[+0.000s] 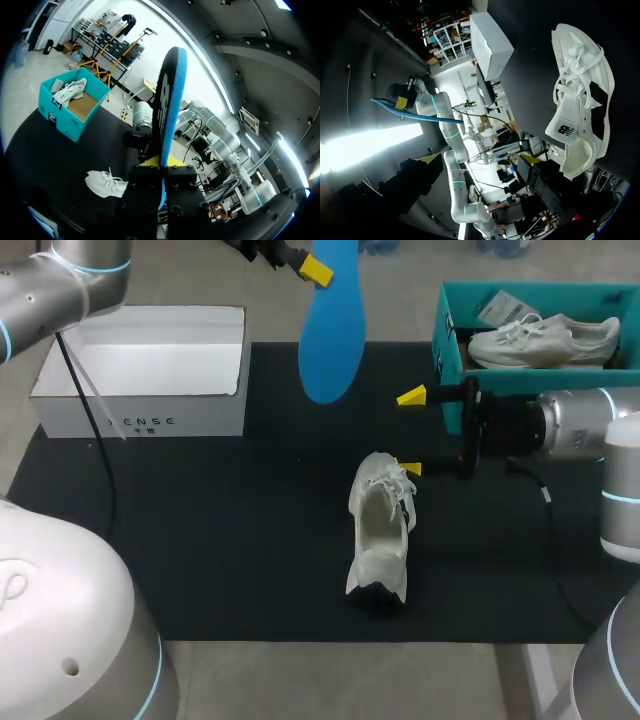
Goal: Take the shoe out of the shoebox, open the shoe tongue, remove and reinsert the insole, then place the shoe into the shoebox
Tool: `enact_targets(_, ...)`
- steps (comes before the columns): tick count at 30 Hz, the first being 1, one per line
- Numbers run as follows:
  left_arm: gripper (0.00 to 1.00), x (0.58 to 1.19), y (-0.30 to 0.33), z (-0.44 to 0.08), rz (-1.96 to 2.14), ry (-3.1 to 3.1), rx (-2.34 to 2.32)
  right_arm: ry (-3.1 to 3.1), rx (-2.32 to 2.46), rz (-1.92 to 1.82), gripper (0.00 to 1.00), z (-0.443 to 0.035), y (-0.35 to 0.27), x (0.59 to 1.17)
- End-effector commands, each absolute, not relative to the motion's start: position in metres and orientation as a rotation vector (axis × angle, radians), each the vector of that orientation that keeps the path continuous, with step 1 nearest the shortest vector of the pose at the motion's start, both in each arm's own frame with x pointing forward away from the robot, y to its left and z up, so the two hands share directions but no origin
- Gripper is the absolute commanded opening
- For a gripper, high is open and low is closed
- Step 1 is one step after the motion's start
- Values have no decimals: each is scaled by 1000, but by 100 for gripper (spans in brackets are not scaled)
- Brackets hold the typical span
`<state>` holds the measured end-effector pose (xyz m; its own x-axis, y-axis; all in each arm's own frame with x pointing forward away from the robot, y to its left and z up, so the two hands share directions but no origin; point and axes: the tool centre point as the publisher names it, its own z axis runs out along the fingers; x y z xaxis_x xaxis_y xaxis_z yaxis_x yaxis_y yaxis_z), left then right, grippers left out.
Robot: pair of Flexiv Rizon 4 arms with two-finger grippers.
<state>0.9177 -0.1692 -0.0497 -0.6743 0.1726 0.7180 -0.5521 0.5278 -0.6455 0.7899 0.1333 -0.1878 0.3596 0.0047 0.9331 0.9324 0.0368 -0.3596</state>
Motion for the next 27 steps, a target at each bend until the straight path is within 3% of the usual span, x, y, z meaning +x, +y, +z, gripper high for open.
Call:
enact_targets(1, 0, 917, -169, -50, 1200, -2000, 309, -964, -1348, -922, 100, -181, 141, 789)
enact_targets(27, 0, 917, -169, -50, 1200, -2000, 309, -1005, -1364, -951, 100, -174, 156, 791)
